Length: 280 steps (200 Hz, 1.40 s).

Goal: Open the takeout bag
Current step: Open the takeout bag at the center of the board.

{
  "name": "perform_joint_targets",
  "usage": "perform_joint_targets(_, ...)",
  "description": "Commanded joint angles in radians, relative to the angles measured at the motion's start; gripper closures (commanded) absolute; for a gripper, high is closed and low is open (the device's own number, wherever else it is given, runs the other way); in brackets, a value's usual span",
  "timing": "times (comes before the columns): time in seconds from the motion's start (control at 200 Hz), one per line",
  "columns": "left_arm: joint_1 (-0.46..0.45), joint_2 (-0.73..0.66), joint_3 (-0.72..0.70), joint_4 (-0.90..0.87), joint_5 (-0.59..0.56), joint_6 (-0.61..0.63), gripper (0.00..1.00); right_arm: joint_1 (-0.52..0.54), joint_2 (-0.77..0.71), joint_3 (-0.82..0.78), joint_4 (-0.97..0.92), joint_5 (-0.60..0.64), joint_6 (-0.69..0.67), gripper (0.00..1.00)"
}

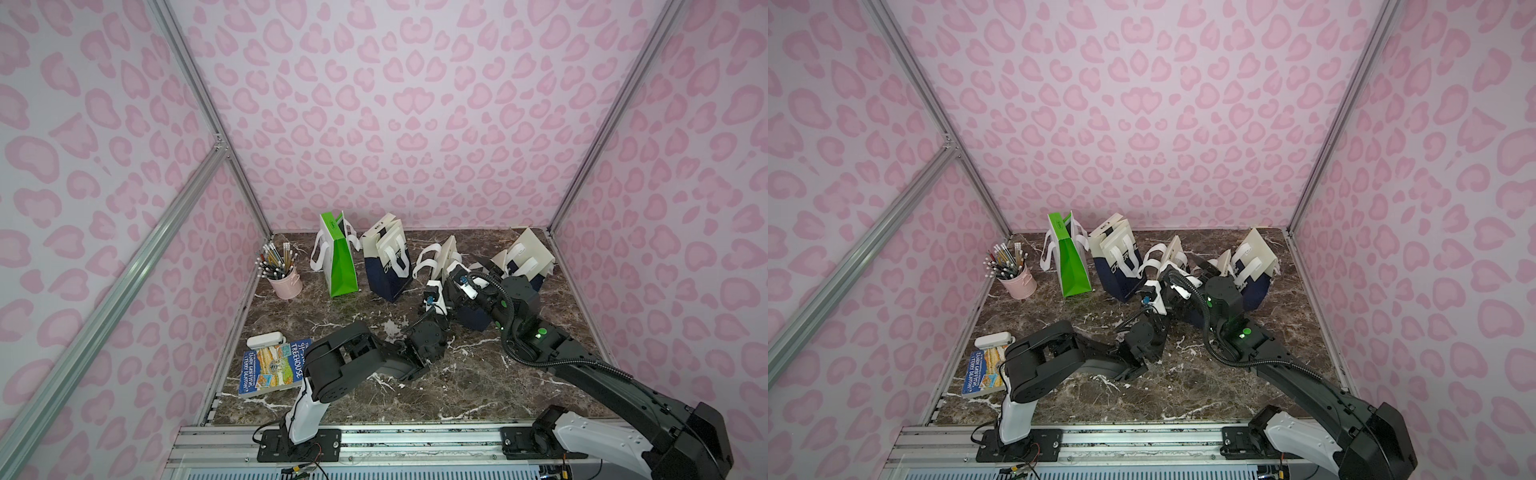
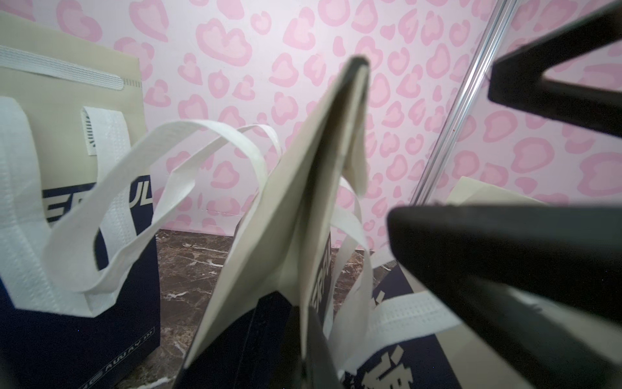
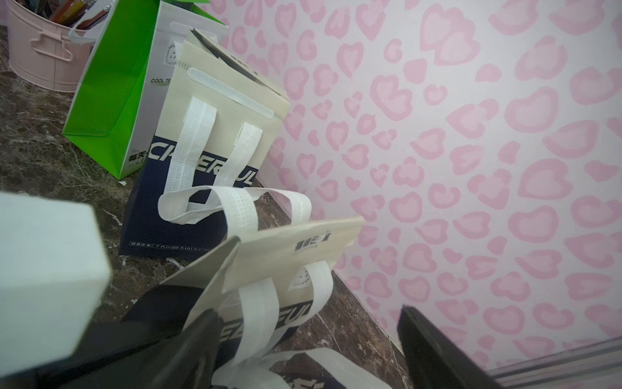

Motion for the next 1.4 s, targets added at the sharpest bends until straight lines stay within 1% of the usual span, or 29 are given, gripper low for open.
perform_joint_targets(0.0, -0.001, -0.016, -0.007, 0.021, -0.002, 0.007, 0.95, 0.007, 0.007, 0.009, 0.034, 0.019, 0.017, 0.13)
perform_joint_targets(0.28, -0.005, -0.034, -0.028, 0.019, -0.004, 0.005, 0.95, 0.032, 0.052, 0.036, 0.051, 0.042, 0.0, 0.15)
perform_joint_targets(0.78, -0.008, -0.046, -0.046, 0.019, -0.004, 0.016, 0.95, 0.055, 0.073, 0.046, 0.114, 0.092, -0.007, 0.19)
perform_joint_targets(1.395, -0.015, -0.048, -0.054, 0.018, 0.0, 0.043, 0.95, 0.075, 0.136, 0.064, 0.183, 0.125, -0.014, 0.31)
